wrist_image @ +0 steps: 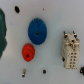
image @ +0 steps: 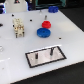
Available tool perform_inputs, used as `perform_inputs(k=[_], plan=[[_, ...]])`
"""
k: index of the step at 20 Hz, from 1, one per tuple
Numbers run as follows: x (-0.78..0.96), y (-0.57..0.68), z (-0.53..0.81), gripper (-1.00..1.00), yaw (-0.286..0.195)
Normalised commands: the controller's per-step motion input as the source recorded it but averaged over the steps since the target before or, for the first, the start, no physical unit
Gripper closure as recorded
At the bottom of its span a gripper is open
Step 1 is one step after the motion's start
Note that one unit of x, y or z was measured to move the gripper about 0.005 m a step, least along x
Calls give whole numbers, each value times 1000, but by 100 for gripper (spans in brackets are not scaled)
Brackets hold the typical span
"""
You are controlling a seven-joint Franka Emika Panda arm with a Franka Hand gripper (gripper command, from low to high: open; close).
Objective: Insert the blue gear onto the right peg, followed by the red gear
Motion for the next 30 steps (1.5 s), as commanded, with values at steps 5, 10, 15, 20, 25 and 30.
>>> perform_inputs(k=[5,10,15,20,25,30], plan=[[-556,324,-332,-100,0],[-517,307,-390,-100,0],[-421,239,-443,-100,0],[-266,164,-499,-100,0],[-225,90,-532,-100,0],[-213,58,-530,-100,0]])
